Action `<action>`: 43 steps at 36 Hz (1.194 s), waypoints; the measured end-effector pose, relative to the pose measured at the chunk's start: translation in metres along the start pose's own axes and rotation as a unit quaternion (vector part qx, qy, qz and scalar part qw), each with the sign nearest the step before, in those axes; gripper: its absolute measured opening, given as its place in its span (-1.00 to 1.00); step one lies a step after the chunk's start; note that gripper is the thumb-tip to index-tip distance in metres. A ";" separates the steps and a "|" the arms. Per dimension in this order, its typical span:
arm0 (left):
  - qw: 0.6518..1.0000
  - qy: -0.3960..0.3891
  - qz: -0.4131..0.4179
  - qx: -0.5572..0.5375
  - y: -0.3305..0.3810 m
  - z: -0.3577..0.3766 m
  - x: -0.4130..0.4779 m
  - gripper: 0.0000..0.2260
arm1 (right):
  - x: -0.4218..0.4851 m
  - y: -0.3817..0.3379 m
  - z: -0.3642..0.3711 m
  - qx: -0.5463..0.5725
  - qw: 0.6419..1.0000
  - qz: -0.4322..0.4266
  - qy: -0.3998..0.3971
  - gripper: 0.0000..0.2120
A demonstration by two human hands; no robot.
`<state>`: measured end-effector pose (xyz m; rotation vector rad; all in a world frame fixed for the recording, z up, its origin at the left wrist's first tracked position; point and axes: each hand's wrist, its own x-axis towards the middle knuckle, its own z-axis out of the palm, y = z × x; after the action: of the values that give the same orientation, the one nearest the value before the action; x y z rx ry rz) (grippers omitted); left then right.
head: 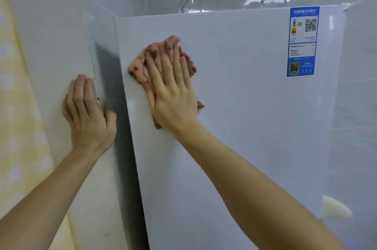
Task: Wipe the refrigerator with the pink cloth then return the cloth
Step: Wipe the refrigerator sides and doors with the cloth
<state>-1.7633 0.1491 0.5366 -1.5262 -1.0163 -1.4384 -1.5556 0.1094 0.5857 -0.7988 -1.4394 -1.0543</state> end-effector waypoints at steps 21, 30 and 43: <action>0.999 -0.016 -0.035 -0.024 0.002 0.001 -0.013 -0.36 | -0.126 0.204 -0.148 -0.116 0.937 0.328 0.027 -0.43; 0.998 -0.024 -0.040 -0.029 0.007 -0.004 -0.014 -0.34 | -0.110 0.080 -0.069 -0.061 0.948 0.312 0.035 -0.44; 0.998 -0.040 -0.052 -0.013 0.016 -0.004 -0.025 -0.34 | -0.145 0.020 -0.048 -0.033 0.986 -0.050 -0.153 -0.54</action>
<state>-1.7511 0.1384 0.5114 -1.5812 -1.1441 -1.4766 -1.4981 0.0855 0.4445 -0.9764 -1.7257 -1.0946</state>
